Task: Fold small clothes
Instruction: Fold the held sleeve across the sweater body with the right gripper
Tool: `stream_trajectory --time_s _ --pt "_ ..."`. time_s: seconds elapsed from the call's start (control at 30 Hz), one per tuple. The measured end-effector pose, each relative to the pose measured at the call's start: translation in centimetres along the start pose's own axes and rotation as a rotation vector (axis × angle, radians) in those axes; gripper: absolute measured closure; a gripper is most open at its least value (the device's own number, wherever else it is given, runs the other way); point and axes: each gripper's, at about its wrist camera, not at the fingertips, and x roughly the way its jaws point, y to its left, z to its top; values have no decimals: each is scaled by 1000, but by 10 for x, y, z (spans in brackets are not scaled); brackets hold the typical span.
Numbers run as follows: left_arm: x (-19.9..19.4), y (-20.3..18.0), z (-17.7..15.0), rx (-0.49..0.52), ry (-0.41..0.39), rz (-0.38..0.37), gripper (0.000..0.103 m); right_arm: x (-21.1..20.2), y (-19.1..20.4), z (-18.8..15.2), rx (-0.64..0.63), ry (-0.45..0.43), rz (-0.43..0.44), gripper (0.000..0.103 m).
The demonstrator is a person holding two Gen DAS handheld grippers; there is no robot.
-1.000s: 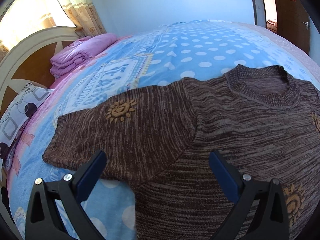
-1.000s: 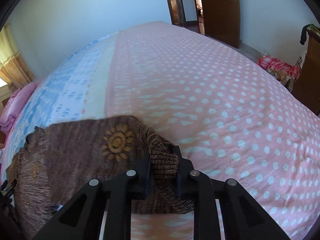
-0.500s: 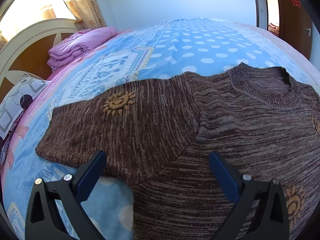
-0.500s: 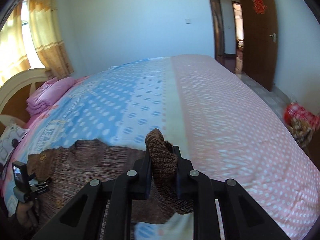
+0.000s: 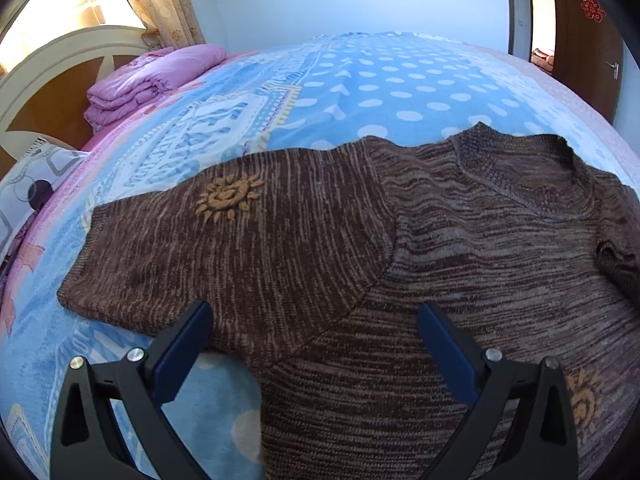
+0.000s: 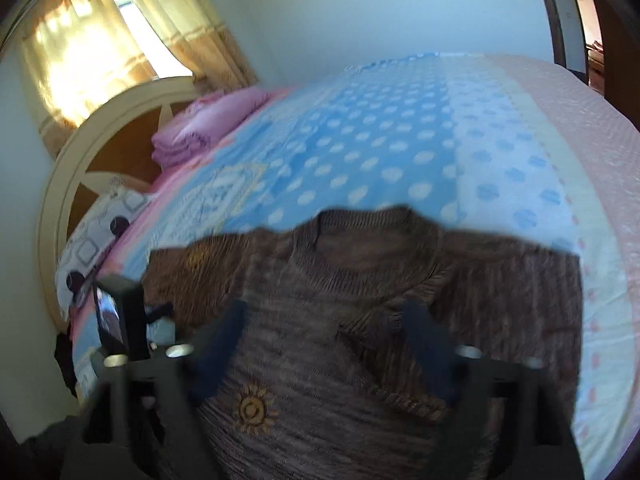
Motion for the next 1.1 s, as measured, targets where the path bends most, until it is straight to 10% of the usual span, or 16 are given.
stream_trajectory --time_s 0.2,0.43,0.57,0.93,1.0,1.1 --pt "-38 -3 6 39 -16 -92 0 -43 -37 -56 -5 8 -61 19" --pt "-94 -92 27 245 -84 -260 0 -86 -89 -104 96 -75 -156 19" --pt "-81 -147 22 353 -67 -272 21 -95 -86 -126 93 -142 -121 19" --pt "-42 -209 23 404 -56 -266 23 -95 -76 -148 2 -161 -165 19" --pt "-36 -201 32 339 -22 -288 65 -93 -73 -149 -11 -157 -160 19" --pt "-22 -175 48 199 28 -287 70 -91 -69 -152 -12 -144 -150 19"
